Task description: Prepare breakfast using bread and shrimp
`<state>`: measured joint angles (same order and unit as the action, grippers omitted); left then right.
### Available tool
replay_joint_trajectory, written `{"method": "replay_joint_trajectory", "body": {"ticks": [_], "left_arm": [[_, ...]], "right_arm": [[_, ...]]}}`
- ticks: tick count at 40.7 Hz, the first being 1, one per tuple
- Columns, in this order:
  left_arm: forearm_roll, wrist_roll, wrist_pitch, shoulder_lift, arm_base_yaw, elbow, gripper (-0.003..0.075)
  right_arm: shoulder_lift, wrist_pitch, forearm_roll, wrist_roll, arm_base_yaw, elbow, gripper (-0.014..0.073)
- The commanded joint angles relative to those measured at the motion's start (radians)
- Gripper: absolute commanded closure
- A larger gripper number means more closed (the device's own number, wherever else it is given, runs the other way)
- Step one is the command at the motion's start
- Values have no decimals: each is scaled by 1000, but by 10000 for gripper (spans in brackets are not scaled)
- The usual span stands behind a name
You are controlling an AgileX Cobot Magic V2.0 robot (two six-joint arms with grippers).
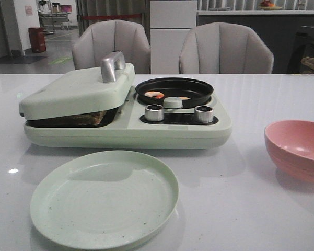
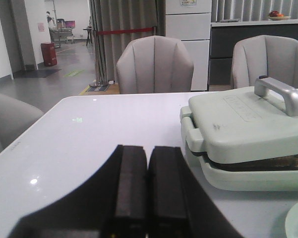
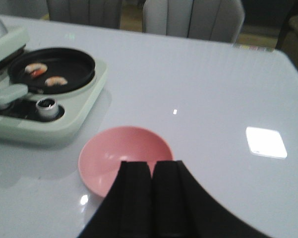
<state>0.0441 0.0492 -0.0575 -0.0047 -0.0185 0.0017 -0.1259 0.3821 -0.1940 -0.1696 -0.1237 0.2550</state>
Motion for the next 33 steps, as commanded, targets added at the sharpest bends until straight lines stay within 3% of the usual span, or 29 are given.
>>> {"method": "replay_joint_trajectory", "body": {"ticks": [1, 9, 28, 33], "left_arm": [[9, -5, 89, -17, 0, 31, 619], [9, -5, 89, -16, 0, 31, 619], [9, -5, 89, -16, 0, 31, 619], [9, -5, 89, -16, 0, 31, 619]], "right_arm": [[62, -249, -1, 7, 53, -88, 559], [158, -401, 90, 7, 122, -264, 559], [158, -404, 108, 11, 122, -266, 559], [158, -382, 172, 122, 122, -266, 559]]}}
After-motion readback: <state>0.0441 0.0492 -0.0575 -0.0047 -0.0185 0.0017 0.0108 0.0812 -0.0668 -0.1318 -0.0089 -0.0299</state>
